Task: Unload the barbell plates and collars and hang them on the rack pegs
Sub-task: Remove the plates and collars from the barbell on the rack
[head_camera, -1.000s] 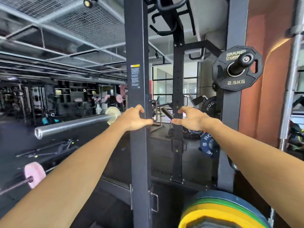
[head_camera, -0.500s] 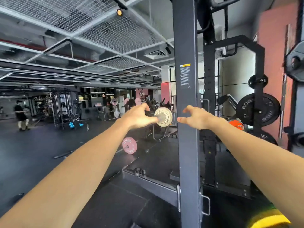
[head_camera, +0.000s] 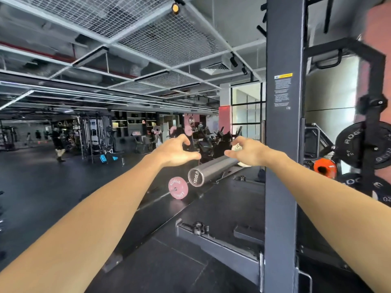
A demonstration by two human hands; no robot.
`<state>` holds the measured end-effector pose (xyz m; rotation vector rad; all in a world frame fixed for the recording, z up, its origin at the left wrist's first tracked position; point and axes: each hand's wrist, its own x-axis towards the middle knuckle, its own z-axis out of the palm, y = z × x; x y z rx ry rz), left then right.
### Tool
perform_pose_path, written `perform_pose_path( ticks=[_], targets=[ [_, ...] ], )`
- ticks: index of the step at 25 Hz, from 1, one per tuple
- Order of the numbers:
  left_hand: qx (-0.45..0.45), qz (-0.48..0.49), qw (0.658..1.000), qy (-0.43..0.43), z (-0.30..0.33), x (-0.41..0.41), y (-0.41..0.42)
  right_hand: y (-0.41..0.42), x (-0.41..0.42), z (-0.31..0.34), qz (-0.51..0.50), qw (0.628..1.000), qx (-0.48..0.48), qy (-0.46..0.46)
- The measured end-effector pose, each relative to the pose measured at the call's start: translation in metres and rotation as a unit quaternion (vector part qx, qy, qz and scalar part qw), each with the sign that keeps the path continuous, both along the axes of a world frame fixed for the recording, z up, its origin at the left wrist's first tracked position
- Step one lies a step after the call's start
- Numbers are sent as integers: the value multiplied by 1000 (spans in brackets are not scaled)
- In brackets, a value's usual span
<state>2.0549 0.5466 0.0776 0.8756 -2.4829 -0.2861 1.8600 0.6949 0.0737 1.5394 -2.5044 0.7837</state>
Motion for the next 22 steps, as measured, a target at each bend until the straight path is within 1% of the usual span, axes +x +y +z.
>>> perform_pose_path(
  ticks=[2, 5, 8, 14, 17, 22],
  targets=[
    [-3, -10, 1000, -1, 2, -17, -19, -15, -17, 2, -4, 1000, -10, -16],
    [-8, -38, 999, 3, 9, -57, -45, -32, -51, 5, -36, 999, -16, -21],
    [23, -79, 996, 31, 8, -101, -66, -39, -84, 1, -73, 997, -22, -19],
    [35, -159, 986, 24, -4, -187, -89, -30, -142, -20, -171, 985, 11, -26],
    [32, -204, 978, 15, -14, -226, -107, -35, -166, -28, -201, 978, 22, -47],
    [53, -236, 970, 3, -25, -278, -152, -80, -183, -28, -230, 971, -1, -61]
  ],
)
